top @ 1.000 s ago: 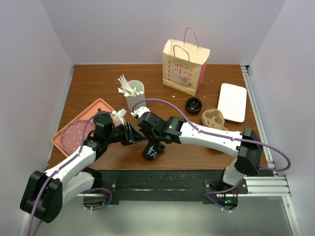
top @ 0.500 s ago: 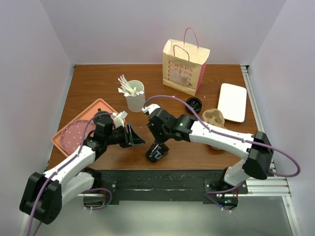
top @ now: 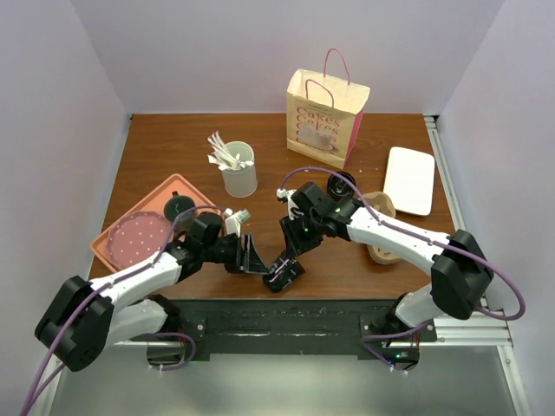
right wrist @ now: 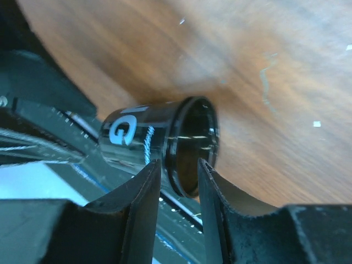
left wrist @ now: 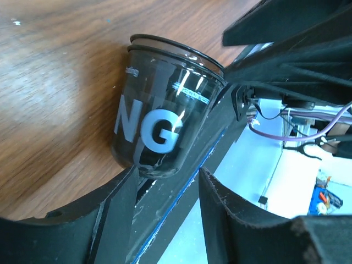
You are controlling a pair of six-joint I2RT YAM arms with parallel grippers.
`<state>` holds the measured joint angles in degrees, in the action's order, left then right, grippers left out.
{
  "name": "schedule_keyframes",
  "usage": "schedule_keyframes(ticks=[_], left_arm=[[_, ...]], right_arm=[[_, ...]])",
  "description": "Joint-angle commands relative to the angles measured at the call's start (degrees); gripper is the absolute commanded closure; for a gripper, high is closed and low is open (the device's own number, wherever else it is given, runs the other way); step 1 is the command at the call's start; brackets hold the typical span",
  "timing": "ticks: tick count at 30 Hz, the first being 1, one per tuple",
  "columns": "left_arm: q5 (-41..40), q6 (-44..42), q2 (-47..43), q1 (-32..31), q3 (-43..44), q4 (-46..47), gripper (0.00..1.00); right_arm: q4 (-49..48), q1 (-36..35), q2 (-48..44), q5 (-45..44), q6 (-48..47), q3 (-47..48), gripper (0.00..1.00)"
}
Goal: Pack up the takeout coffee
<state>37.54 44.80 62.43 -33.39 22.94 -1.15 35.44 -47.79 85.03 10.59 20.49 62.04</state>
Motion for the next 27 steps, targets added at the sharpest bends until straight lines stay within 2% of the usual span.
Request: schedule_keyframes(ticks=[1,3,11,14,19,22,23,24,27], left_arm=[[1.92,-0.41,2.86,-1.85,2.46,4.13,0.48],[1.14,-0.32,4.71,-3.17,2.64,4.49,0.48],[-3.69,-0.59,5.42,-4.41,3.51,1.6,0.5],[-7.2,-1.37,4.63,-4.32,5.79,-3.75,0.51],[-14.86,-2.17,4.36,-2.57,14.93,-14.83,0.51],[-12.94,-1.03,4.1,2.61,15.82,-15.29,0.5],[-10.67,-0.85,3.84,5.58,14.86,-14.85,0.51],[-9.77,-0.76,3.49,6.74,14.42,-14.33,0.5],[-8.45,-1.38,3.13,7.81,14.15,-13.62,0.5]], right_arm=[[-4.33,0.42,-1.01,6.46,-0.1,-2.45,0.65],[-4.94,0.51,-1.01,6.81,0.07,-4.11,0.68],[-6.96,0.5,-4.96,6.02,0.69,-7.11,0.96],[-7.93,0.5,-6.28,8.04,0.51,-6.5,1.0],[-8.28,0.24,-7.51,7.08,-0.1,-2.81,1.0],[-6.09,-3.44,-6.73,-3.17,-1.94,0.53,1.0],[-4.87,-5.02,-6.11,-9.65,-2.64,1.58,1.0],[-4.25,-8.25,-3.93,-11.89,-2.91,3.77,1.0],[-1.52,-11.96,-0.41,-19.01,-2.13,7.64,1.0]])
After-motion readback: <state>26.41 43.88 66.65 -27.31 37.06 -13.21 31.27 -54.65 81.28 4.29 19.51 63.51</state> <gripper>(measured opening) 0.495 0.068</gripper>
